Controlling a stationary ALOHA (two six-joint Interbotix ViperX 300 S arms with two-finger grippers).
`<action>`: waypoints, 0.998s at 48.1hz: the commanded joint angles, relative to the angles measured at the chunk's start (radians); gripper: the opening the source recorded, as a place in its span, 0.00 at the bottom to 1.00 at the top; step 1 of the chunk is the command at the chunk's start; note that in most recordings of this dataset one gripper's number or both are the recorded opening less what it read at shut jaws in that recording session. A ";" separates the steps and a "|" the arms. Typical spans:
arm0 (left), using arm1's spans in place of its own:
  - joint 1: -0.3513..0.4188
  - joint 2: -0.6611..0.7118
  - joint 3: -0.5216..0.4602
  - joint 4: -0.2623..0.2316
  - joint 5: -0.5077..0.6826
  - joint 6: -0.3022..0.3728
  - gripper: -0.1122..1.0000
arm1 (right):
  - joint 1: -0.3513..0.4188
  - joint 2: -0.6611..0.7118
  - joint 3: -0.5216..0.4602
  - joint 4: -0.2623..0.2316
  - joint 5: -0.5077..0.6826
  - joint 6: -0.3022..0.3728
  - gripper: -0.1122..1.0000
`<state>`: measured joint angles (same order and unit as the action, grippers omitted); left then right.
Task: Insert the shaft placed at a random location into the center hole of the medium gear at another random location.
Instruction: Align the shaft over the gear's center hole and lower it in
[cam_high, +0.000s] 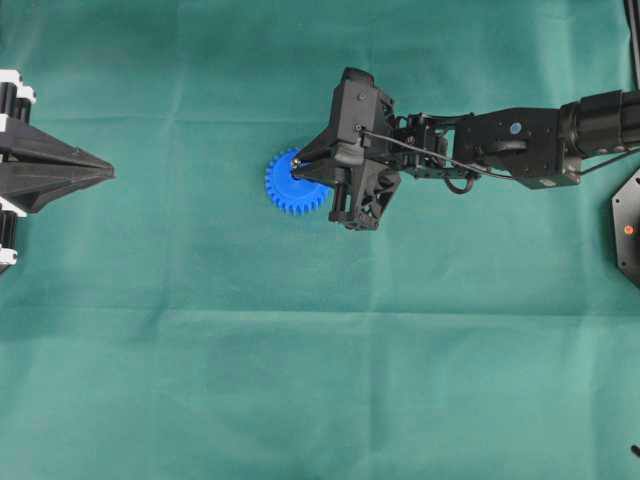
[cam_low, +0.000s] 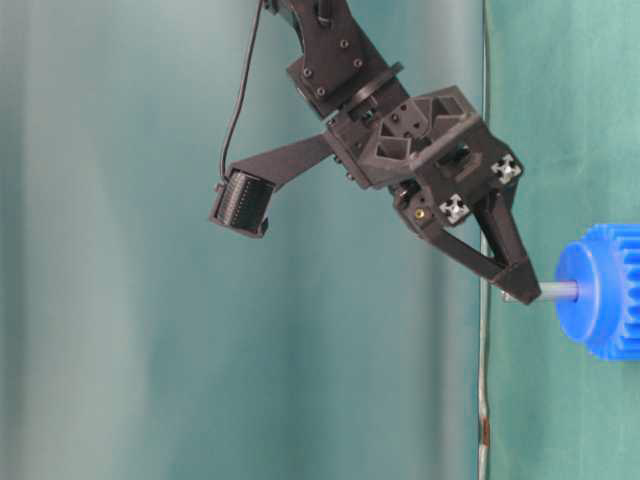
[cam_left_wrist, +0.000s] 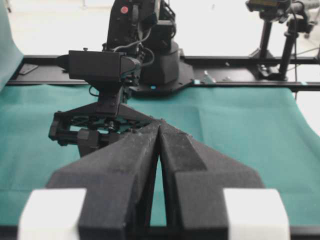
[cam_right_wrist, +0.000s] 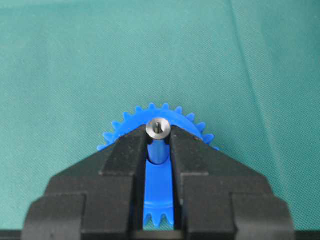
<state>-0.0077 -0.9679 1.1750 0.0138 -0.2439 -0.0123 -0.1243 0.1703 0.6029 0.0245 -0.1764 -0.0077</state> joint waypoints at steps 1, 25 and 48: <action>-0.002 0.008 -0.026 0.002 -0.006 -0.002 0.10 | 0.000 -0.037 -0.015 0.002 -0.005 0.012 0.22; -0.002 0.008 -0.025 0.002 -0.005 -0.002 0.10 | -0.002 0.025 -0.020 0.003 -0.011 0.015 0.22; -0.002 0.008 -0.025 0.002 -0.006 -0.002 0.10 | -0.002 0.054 -0.020 0.003 -0.026 0.015 0.22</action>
<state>-0.0092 -0.9679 1.1735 0.0138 -0.2439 -0.0123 -0.1243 0.2316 0.5983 0.0245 -0.2010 -0.0061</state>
